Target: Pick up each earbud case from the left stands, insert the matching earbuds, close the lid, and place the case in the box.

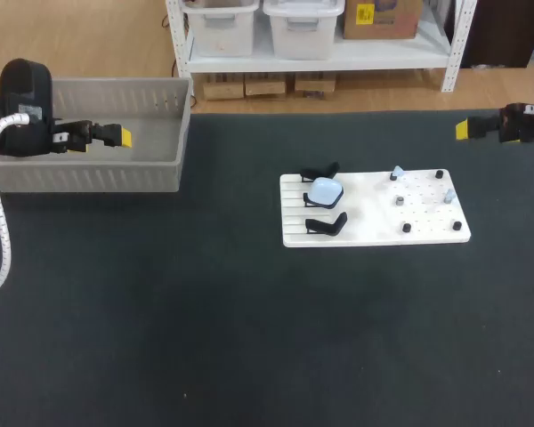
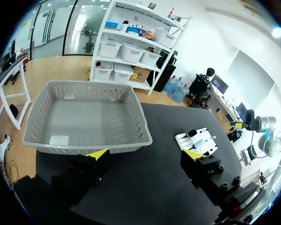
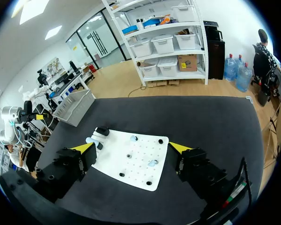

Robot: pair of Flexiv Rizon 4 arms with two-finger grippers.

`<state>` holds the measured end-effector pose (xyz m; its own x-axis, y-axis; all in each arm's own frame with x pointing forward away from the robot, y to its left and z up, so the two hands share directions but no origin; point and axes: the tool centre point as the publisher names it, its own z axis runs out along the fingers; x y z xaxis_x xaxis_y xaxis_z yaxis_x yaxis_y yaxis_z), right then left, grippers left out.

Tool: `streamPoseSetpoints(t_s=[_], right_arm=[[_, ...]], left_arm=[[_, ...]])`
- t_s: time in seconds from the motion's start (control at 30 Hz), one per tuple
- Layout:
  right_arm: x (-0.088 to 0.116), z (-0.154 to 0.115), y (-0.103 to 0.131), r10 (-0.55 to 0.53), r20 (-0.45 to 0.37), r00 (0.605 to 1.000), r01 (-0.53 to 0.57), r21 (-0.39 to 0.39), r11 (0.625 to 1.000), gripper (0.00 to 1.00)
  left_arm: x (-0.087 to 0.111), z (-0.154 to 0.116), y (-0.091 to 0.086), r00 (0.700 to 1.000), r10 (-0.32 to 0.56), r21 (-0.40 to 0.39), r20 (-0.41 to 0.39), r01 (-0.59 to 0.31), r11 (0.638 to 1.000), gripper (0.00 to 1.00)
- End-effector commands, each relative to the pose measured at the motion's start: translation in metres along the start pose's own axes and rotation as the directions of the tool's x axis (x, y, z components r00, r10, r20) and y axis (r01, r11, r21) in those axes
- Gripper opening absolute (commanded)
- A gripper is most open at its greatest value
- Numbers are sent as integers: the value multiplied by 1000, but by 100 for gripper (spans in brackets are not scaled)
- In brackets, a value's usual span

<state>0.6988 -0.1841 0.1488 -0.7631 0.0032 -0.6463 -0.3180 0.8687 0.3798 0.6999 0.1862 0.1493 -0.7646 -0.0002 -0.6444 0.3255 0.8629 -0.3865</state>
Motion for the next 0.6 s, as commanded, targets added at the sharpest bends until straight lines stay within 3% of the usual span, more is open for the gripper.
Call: streamPoseSetpoints(t_s=[0.03, 0.5, 0.6], right_arm=[[0, 0, 0, 0, -1, 1000, 0, -1, 1000, 100], [0, 0, 0, 0, -1, 1000, 0, -1, 1000, 100], [0, 0, 0, 0, -1, 1000, 0, -1, 1000, 100]], left_arm=[[-1, 0, -2, 1000, -2, -9, -5, 2, 1000, 100], [-1, 0, -2, 1000, -2, -9, -5, 2, 1000, 100], [-5, -2, -8, 999, 49, 98, 22, -51, 994, 100]])
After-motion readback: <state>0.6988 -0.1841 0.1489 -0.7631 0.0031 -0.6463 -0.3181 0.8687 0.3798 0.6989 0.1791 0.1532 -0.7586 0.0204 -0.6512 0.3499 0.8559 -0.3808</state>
